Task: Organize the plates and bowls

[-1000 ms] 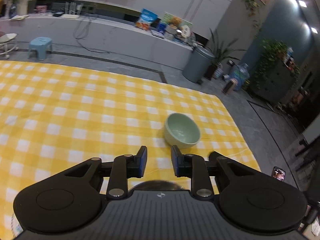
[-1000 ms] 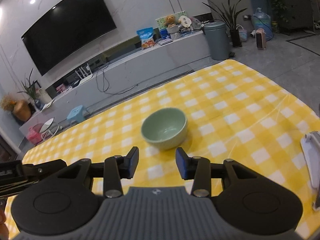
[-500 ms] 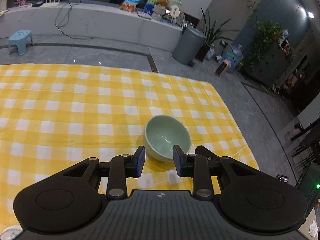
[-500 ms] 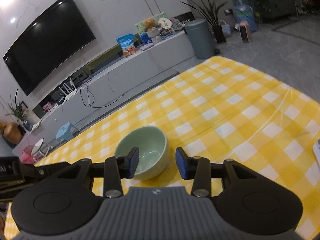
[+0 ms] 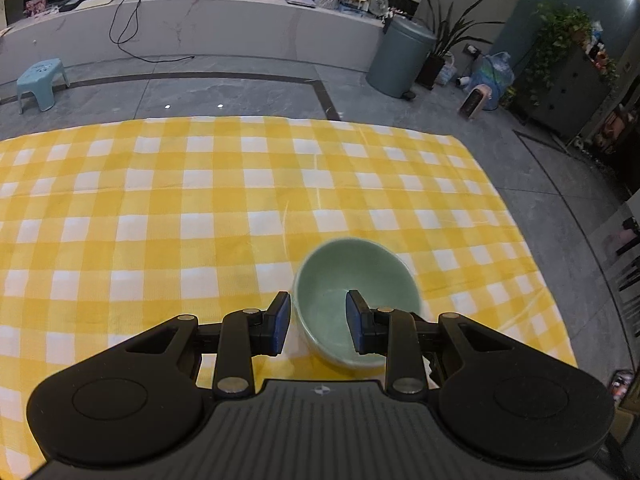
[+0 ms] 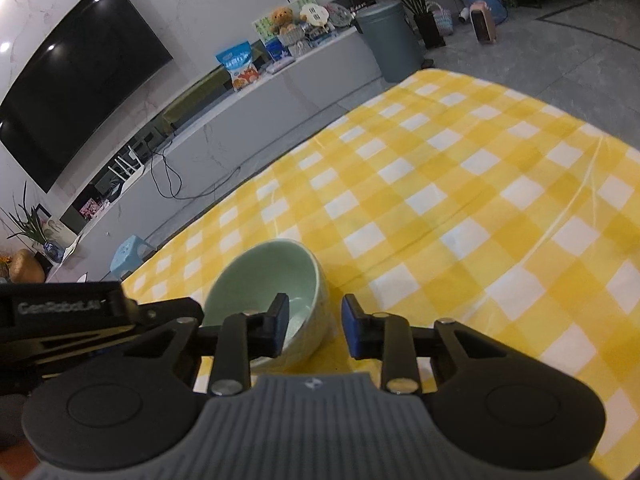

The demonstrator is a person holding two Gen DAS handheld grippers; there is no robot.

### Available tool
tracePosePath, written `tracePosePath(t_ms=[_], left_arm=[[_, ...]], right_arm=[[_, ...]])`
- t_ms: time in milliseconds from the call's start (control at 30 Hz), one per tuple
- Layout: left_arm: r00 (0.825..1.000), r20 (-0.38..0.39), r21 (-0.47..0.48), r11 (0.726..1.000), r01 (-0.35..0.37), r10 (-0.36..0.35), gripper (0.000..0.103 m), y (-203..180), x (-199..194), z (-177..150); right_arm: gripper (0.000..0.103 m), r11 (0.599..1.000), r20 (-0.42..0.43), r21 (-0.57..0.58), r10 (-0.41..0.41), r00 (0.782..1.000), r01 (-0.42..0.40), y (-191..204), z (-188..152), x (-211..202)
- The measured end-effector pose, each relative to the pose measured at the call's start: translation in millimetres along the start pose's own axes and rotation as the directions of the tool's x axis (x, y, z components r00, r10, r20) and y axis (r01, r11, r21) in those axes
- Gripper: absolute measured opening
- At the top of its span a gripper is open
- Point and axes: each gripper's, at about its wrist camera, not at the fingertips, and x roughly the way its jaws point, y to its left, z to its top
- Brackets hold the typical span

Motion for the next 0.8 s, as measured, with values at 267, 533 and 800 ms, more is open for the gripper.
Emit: tracePosePath(t_ms=[267,533,800], left_arm=[[0.999,-0.031,0.02,0.999,-0.038,0.039,0.032,-1,22,5],[0.994,-0.061,0.058,0.995,-0.087,0.09,0.026,-7,38,7],[0.989,-0.08,0.065,0.991,-0.115,0.121,0.018,-9,47,5]], right_arm=[[0.021,1.0,-0.056,0.012,0.01,0.998,-0.009,-3,2,19],[0.02,0.999,-0.071,0.032,0.033,0.997,-0.031,-6,3,21],[0.019,0.992,-0.108,0.114,0.072,0.992,-0.06,-19,5,25]])
